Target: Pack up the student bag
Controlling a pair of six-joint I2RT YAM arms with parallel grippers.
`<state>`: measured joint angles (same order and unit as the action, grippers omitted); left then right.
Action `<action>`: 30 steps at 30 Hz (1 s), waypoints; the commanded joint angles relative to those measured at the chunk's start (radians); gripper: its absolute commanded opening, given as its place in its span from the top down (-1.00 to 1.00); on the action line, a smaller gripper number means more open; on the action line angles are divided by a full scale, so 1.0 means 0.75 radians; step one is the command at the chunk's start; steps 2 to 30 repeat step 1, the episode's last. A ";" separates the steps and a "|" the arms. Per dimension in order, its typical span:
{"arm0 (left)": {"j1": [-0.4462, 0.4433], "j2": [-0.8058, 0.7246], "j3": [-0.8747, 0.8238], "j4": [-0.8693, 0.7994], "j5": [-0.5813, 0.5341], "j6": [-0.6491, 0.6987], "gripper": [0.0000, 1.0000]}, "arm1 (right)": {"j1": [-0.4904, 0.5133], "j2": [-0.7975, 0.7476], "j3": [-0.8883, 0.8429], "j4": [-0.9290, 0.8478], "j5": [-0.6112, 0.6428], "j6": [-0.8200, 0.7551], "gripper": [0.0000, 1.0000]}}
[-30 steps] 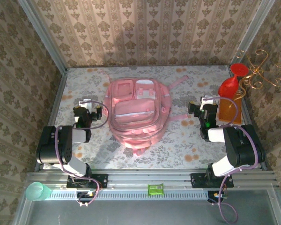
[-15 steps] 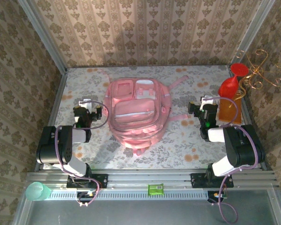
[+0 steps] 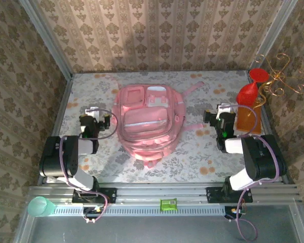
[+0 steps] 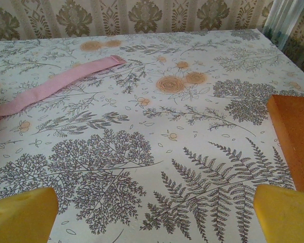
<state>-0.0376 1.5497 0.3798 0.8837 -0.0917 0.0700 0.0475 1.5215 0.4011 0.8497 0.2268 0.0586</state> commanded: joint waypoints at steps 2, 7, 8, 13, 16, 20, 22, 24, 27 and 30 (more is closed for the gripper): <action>0.007 0.004 0.017 0.037 0.020 -0.026 -1.00 | -0.004 0.009 -0.006 0.033 -0.014 -0.005 -1.00; 0.007 0.004 0.017 0.037 0.020 -0.026 -1.00 | -0.004 0.009 -0.006 0.033 -0.014 -0.005 -1.00; 0.007 0.004 0.017 0.037 0.020 -0.026 -1.00 | -0.004 0.009 -0.006 0.033 -0.014 -0.005 -1.00; 0.007 0.004 0.017 0.037 0.020 -0.026 -1.00 | -0.004 0.009 -0.006 0.033 -0.014 -0.005 -1.00; 0.007 0.004 0.017 0.037 0.020 -0.026 -1.00 | -0.004 0.009 -0.006 0.033 -0.014 -0.005 -1.00; 0.007 0.004 0.017 0.037 0.020 -0.026 -1.00 | -0.004 0.009 -0.006 0.033 -0.014 -0.005 -1.00; 0.007 0.004 0.017 0.037 0.020 -0.026 -1.00 | -0.004 0.009 -0.006 0.033 -0.014 -0.005 -1.00; 0.007 0.004 0.017 0.037 0.020 -0.026 -1.00 | -0.004 0.009 -0.006 0.033 -0.014 -0.005 -1.00; 0.007 0.004 0.017 0.037 0.020 -0.026 -1.00 | -0.004 0.009 -0.006 0.033 -0.014 -0.005 -1.00; 0.007 0.004 0.017 0.037 0.020 -0.026 -1.00 | -0.004 0.009 -0.006 0.033 -0.014 -0.005 -1.00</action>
